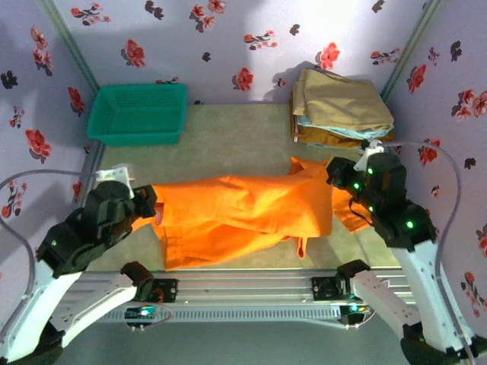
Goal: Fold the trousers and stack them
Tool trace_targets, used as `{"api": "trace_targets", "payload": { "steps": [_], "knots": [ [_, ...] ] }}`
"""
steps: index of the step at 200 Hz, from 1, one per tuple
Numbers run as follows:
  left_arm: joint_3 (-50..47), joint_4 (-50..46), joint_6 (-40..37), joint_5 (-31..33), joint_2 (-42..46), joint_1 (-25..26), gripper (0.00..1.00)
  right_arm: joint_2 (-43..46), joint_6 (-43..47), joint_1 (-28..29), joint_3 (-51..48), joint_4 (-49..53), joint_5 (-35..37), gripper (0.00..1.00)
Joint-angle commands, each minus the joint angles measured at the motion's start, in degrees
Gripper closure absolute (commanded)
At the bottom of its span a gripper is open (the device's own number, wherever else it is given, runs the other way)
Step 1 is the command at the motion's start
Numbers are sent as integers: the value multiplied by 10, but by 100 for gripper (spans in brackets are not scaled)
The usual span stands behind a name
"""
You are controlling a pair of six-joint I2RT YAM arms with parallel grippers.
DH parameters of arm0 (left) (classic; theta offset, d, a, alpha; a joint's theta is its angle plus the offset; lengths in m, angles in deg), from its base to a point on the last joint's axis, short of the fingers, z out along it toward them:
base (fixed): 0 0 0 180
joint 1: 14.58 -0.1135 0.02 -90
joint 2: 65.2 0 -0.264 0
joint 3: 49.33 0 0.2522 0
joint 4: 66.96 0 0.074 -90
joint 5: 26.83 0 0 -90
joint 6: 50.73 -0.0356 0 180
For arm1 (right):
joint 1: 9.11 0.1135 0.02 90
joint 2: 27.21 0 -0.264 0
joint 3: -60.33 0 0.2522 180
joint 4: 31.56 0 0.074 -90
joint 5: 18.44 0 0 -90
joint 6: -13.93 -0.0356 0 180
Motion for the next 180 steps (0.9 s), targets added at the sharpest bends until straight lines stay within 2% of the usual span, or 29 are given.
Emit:
{"api": "trace_targets", "payload": {
  "steps": [1, 10, 32, 38, 49, 52, 60, 69, 74, 79, 82, 108, 121, 130, 157, 180],
  "knots": [
    [-9, 78, -47, 17, -85, -29, 100, -140, 28, -2, 37, -85, -26, 100],
    [-16, 110, -61, -16, -120, -76, 100, -221, 36, -4, 72, -100, -35, 100],
    [-36, 211, -66, -150, -216, -254, 100, -415, 34, -25, 210, -133, -80, 100],
    [-29, 228, -67, -162, -249, -289, 100, -463, 36, -30, 255, -128, -85, 88],
    [2, 244, -69, -190, -312, -336, 100, -543, 35, -37, 350, -91, -101, 54],
    [13, 247, -71, -201, -328, -345, 100, -560, 35, -38, 376, -78, -104, 48],
    [47, 239, -75, -214, -370, -359, 63, -588, 34, -40, 420, -53, -123, 39],
    [81, 226, -81, -222, -403, -366, 46, -589, 34, -39, 428, -45, -129, 34],
    [95, 223, -82, -225, -412, -367, 31, -577, 36, -37, 417, -47, -124, 31],
    [102, 221, -81, -226, -414, -367, 7, -560, 41, -37, 398, -52, -117, 29],
    [104, 221, -81, -227, -414, -367, 1, -548, 43, -37, 384, -55, -115, 28],
    [56, 242, -65, -258, -341, -357, 0, -400, 54, -43, 198, -95, -82, 23],
    [1, 250, -57, -260, -288, -315, 0, -318, 52, -44, 86, -112, -59, 20],
    [-49, 261, -39, -259, -252, -268, 1, -270, 46, -46, 16, -116, -43, 21],
    [-216, 334, 57, -228, -177, -119, 16, -144, 4, -46, -168, -129, -24, 21],
    [-316, 413, 128, -198, -175, -37, 34, -79, -12, -47, -260, -116, -7, 22]
  ]
}}
